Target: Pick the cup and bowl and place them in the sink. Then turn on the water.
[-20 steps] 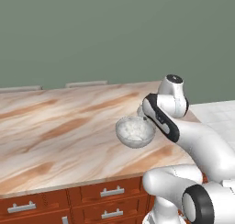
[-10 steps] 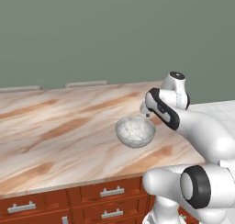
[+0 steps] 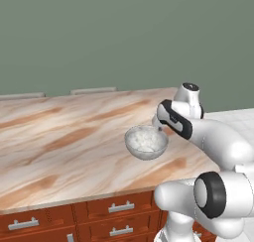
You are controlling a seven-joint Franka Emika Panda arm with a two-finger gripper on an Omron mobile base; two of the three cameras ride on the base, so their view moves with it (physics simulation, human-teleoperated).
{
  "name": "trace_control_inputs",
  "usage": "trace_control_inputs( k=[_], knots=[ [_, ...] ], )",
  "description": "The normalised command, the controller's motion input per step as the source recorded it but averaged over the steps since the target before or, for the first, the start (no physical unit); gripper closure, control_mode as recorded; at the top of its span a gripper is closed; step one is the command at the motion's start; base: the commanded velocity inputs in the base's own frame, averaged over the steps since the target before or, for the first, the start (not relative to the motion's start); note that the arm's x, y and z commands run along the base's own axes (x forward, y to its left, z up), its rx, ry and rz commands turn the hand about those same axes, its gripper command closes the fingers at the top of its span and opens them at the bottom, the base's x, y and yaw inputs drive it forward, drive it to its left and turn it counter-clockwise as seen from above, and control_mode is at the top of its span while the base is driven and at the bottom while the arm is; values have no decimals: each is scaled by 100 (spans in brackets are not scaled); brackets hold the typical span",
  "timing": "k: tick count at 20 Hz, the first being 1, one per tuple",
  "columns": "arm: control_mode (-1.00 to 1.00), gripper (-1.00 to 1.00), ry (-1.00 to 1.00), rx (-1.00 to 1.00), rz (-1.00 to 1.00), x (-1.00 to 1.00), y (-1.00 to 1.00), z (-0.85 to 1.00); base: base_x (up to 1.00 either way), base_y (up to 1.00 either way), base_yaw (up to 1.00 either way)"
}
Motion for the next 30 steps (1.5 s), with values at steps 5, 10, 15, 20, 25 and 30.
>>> trace_control_inputs(
  k=[5, 10, 15, 20, 25, 30],
  knots=[
    [-100, -100, 2, 0, 0, 0, -5, -31, 0, 0, 0],
    [-100, -100, 5, 0, 0, 0, -2, -25, 0, 0, 0],
    [-100, -100, 7, 0, 0, 0, 0, -23, 0, 0, 0],
    [-100, -100, 7, 0, 0, 4, 0, -17, 0, 0, 0],
    [-100, -100, 5, 0, 0, 8, 0, -16, 0, 0, 0],
    [-100, -100, 5, 0, 0, 7, 1, -13, 0, 0, 0]
  ],
)
